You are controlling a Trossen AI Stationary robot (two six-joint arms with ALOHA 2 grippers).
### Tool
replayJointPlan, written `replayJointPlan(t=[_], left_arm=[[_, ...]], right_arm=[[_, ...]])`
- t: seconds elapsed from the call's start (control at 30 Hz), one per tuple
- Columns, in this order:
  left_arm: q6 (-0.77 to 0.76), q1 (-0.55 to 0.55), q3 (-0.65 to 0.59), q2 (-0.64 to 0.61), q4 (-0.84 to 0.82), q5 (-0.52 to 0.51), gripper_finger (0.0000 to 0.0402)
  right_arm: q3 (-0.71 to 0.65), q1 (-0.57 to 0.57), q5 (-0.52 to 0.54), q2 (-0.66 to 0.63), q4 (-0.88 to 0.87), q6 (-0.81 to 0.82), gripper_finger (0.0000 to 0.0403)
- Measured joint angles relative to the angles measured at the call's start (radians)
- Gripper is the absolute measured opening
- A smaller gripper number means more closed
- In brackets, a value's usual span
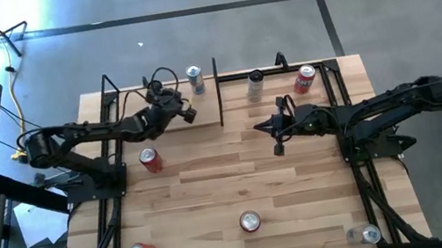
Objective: Place canned beverage on shelf
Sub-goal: Put the bottom white and yellow soda can on the shelf
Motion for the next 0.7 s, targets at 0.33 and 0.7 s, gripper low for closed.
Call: replayJointPlan(t=[0.33, 0.7], left_arm=[[-0.042, 0.044, -0.001, 0.151, 0.211, 0.01, 0.0], [-0.039, -0.001, -0.001, 0.083, 0.021, -0.171, 0.0001]], right_arm=[[0.0, 0.0, 0.0, 0.0, 0.0, 0.0, 0.0], [0.0, 0.0, 0.0, 0.0, 0.0, 0.0, 0.0]])
